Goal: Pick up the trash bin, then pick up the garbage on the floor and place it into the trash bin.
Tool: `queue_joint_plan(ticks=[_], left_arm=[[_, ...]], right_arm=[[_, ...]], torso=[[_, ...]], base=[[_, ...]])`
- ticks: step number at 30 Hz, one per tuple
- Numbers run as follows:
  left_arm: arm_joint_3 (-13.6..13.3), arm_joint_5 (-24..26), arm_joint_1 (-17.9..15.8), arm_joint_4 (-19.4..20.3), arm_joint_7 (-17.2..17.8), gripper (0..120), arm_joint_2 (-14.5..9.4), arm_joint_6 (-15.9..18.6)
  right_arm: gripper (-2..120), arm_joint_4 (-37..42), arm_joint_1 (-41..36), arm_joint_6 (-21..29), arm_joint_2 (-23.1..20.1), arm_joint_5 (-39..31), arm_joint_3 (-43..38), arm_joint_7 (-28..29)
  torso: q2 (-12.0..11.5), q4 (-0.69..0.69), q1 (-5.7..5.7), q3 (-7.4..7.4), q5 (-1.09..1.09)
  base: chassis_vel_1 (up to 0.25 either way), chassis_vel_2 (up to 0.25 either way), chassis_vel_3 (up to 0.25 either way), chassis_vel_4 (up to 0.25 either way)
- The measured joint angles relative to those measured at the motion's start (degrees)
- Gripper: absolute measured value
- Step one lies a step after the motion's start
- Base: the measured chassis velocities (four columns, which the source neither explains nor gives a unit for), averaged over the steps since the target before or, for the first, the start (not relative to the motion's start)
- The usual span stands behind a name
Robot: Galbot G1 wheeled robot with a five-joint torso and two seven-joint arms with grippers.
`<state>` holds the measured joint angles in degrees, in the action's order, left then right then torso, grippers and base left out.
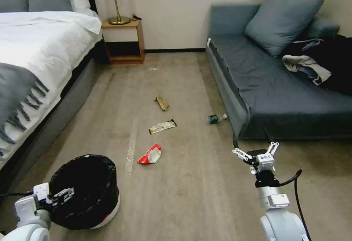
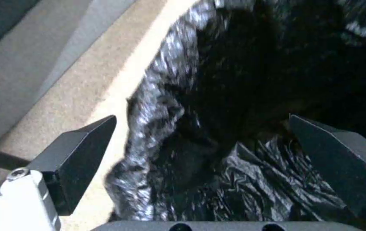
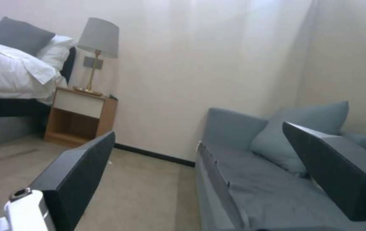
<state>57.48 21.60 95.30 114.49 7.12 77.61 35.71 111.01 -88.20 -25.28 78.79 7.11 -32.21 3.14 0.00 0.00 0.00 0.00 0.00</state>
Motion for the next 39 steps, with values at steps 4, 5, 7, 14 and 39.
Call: queue_joint_plan(ticks=[4, 5, 7, 14, 39], left_arm=[[-0.69, -0.32, -0.29, -1.2, -0.04, 98, 0.2, -0.03], [-0.89, -0.34, -0.33, -1.33, -0.04, 95, 0.31, -0.05], [-1.15, -0.39, -0.4, -1.33, -0.07, 88, 0.49, -0.07], [-1.39, -1.07, -0.62, -1.79, -0.09, 66, 0.64, -0.58], [-5.43, -2.9, -0.9, 2.76, 2.44, 11, 1.0, -3.87]], right_arm=[[100, -0.12, 0.03, 0.0, 0.07, 0.03, 0.02, 0.0], [100, -0.17, -0.04, -0.03, 0.1, 0.04, 0.02, 0.0], [100, -0.32, -0.13, -0.16, 0.1, 0.05, 0.01, 0.0], [100, -0.49, -0.18, -0.3, 0.11, 0.14, -0.04, -0.07], [100, 1.09, -0.02, 6.19, -1.26, -8.4, 3.57, 1.58]], torso=[[0.0, 0.0, 0.0, 0.0, 0.0], [0.0, 0.0, 0.0, 0.0, 0.0], [0.0, 0.0, 0.0, 0.0, 0.0], [0.0, 0.0, 0.0, 0.0, 0.04], [0.0, -0.01, 0.01, 0.01, -0.1]], base=[[0.0, 0.0, 0.0, 0.0], [0.0, 0.0, 0.0, 0.0], [0.0, 0.0, 0.0, 0.0], [0.0, 0.0, 0.0, 0.0], [0.0, 0.0, 0.0, 0.0]])
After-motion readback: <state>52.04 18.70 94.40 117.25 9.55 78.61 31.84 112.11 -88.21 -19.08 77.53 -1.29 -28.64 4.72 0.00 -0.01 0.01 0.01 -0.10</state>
